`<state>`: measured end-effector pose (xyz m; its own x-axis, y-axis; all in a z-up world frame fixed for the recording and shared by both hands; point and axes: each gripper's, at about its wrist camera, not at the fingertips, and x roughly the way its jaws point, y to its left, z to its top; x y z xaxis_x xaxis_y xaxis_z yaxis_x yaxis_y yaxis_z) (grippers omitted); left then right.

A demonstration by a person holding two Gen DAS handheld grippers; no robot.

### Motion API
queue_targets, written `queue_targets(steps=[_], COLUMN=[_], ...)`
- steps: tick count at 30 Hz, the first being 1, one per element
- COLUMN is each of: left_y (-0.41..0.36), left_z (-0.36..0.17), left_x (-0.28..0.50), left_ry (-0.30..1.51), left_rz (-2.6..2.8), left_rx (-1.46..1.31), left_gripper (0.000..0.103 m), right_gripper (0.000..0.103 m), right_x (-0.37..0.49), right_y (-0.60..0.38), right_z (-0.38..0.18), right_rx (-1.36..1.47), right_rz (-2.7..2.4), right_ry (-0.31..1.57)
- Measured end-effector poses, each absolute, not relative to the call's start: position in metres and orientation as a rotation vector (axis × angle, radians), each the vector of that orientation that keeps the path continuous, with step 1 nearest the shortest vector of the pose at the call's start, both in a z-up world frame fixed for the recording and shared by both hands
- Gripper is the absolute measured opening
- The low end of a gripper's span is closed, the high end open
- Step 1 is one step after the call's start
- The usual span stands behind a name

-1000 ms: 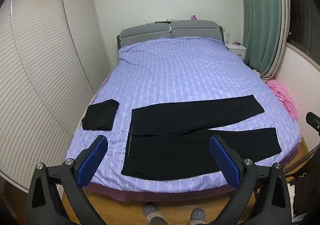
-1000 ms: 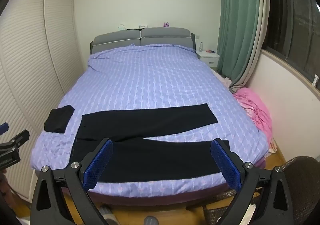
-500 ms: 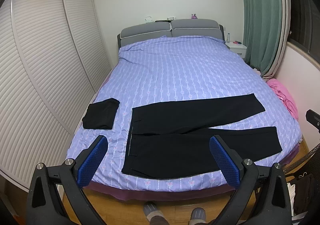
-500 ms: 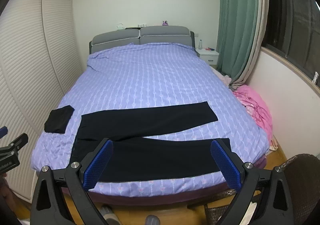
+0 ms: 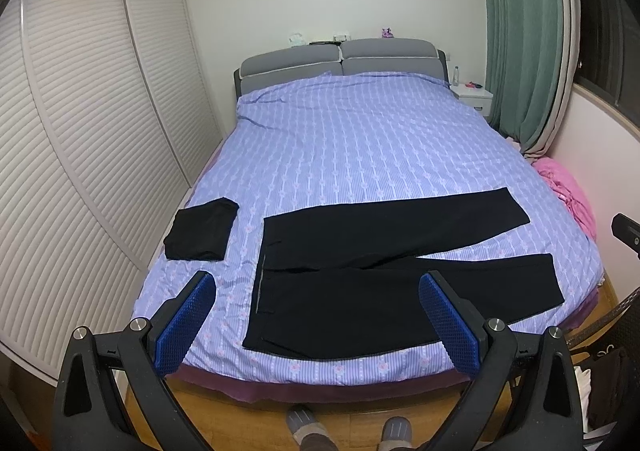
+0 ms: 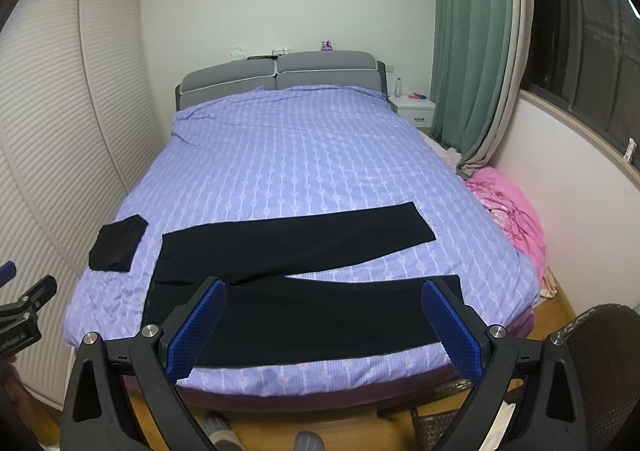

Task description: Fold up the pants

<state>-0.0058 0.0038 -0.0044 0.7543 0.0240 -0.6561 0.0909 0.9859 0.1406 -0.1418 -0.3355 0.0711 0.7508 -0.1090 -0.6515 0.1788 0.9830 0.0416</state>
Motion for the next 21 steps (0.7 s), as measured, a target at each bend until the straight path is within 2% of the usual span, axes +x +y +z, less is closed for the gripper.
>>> queue_targets(steps=[21], left_y=[0.0041], left_z=[-0.0067], left_x=[-0.0002], left_ry=[0.711], left_rz=[-0.041], left_rx=[0.174], left_gripper=[0.103], right_gripper=[0.099], right_x=[-0.1355], right_y=[-0.3352], right_z=[0.0712], right_rx=[0.120], right_rz=[-0.160], right_ry=[0.706])
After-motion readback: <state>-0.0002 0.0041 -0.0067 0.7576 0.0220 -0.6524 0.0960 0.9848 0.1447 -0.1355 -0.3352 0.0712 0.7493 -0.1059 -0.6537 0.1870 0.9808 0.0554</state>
